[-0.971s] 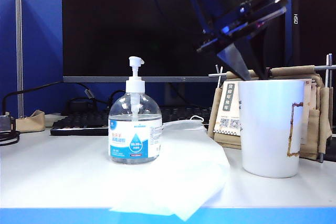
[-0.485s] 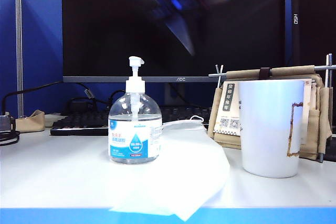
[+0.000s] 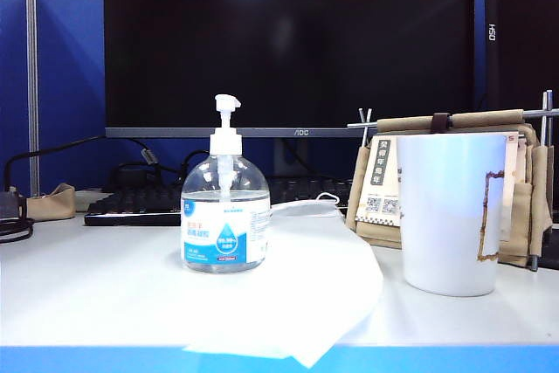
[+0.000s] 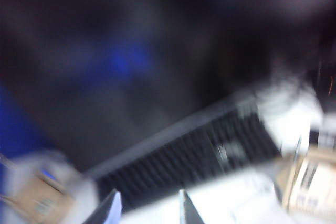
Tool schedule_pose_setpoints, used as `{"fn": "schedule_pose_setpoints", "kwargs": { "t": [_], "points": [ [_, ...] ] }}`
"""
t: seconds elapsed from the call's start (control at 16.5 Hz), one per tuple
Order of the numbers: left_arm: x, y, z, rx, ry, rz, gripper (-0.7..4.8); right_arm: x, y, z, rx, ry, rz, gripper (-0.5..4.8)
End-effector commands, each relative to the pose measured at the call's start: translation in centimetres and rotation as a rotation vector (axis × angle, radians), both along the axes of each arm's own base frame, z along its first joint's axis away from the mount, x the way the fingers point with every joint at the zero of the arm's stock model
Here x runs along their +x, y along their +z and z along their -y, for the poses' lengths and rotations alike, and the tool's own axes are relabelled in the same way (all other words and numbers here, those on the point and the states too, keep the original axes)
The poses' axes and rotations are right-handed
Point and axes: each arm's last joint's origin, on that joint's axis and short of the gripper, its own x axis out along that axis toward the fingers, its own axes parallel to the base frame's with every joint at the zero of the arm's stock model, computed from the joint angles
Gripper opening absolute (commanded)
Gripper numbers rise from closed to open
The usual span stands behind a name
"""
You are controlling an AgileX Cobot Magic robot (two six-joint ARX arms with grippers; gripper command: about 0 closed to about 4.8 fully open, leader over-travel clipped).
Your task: Swap the positions of the transparent plastic cup and the white ceramic cup.
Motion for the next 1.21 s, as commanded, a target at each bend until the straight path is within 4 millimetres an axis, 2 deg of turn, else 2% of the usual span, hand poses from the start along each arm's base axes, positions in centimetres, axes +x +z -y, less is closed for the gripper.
{"fn": "schedule_pose_setpoints", "kwargs": {
  "t": [0.06, 0.18, 0.3, 0.36, 0.49, 0.67, 0.79, 0.97, 1.09, 1.21],
  "points": [
    [-6.9, 2.9, -4.6, -0.001, 0.089, 0.168, 1.51, 0.5, 1.9, -3.8, 0.026, 0.155, 0.047, -0.02],
    [-11.2, 3.0, -7.4, 0.024, 0.111, 0.18, 1.51, 1.6, 2.2, -7.5, 0.014, 0.252, 0.032, -0.02],
    [-14.7, 1.9, -10.0, 0.107, 0.234, 0.157, 1.51, 2.6, 1.5, -11.4, -0.014, 0.329, 0.001, -0.02],
    [-16.1, 1.0, -11.1, 0.125, 0.282, 0.149, 1.43, 3.1, 1.2, -12.5, -0.008, 0.366, 0.002, -0.02],
    [-19.7, -1.3, -13.6, 0.123, 0.376, 0.164, 1.2, 3.8, 0.6, -15.4, 0.005, 0.425, -0.008, -0.02],
    [-25.9, -5.5, -17.4, -0.045, 0.346, 0.237, 1.19, 5.4, -0.8, -18.3, -0.003, 0.472, -0.058, -0.02],
    [-29.0, -8.0, -19.3, -0.096, 0.343, 0.287, 1.15, 6.6, -2.1, -20.4, -0.024, 0.492, -0.089, -0.02],
    [-32.1, -11.2, -21.0, -0.127, 0.238, 0.302, 1.15, 8.0, -4.1, -23.3, -0.033, 0.536, -0.123, -0.02],
    [-33.2, -13.0, -21.5, -0.123, 0.198, 0.267, 0.97, 9.1, -6.2, -24.8, -0.037, 0.549, -0.151, -0.02],
    [-33.7, -14.0, -21.8, -0.175, 0.175, 0.269, 0.89, 10.0, -8.6, -26.1, -0.057, 0.576, -0.188, -0.02]
  ]
}}
